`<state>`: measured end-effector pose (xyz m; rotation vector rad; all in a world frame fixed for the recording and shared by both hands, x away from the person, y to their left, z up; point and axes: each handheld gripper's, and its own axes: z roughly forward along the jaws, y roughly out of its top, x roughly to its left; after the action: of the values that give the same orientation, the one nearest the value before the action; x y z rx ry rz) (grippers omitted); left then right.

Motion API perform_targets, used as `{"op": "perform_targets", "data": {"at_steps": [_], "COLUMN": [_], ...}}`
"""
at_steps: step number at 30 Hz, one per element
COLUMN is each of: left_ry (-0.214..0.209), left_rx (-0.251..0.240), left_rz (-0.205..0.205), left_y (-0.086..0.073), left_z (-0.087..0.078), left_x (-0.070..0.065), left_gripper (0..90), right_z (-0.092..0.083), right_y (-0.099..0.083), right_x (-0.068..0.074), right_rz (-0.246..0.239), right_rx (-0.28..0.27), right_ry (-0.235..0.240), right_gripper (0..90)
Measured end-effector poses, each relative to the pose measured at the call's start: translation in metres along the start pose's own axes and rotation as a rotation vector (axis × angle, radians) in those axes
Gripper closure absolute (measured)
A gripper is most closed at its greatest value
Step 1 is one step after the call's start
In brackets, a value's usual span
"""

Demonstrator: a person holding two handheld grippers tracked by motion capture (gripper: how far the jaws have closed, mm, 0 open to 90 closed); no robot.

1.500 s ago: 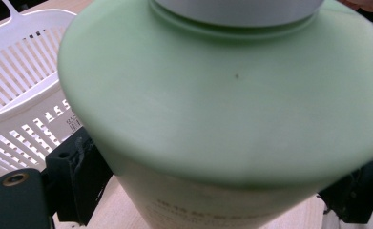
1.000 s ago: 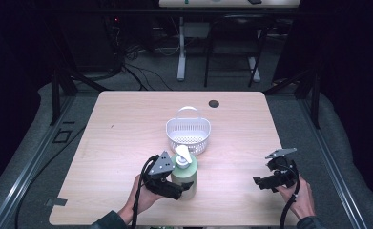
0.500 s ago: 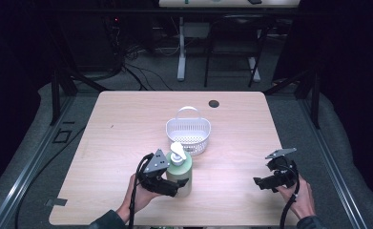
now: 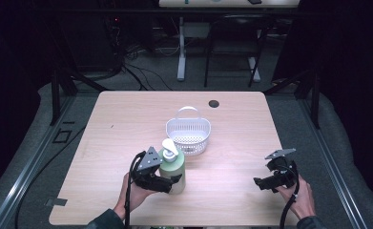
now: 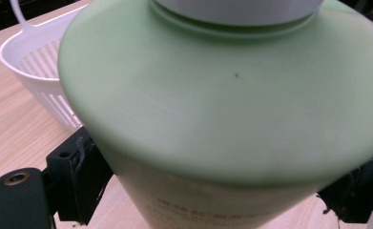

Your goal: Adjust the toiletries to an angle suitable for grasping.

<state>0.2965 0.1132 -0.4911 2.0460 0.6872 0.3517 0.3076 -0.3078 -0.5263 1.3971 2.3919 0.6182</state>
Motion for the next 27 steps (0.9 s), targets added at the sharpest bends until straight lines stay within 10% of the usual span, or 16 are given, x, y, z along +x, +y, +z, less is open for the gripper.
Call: {"op": "perform_targets", "data": {"at_steps": [27], "left_ry": [0.099], "left_rx": [0.015], "left_rz": [-0.064], "left_y": [-0.006], "left_z": [-0.014], "left_x": [0.037], "left_gripper": [11.9], "right_z": [0.002], "right_y": [0.0], "right_x": [0.002], "right_rz": [0.001], "right_rx": [0.009], "right_ry": [-0.004], "right_gripper": [0.0]}}
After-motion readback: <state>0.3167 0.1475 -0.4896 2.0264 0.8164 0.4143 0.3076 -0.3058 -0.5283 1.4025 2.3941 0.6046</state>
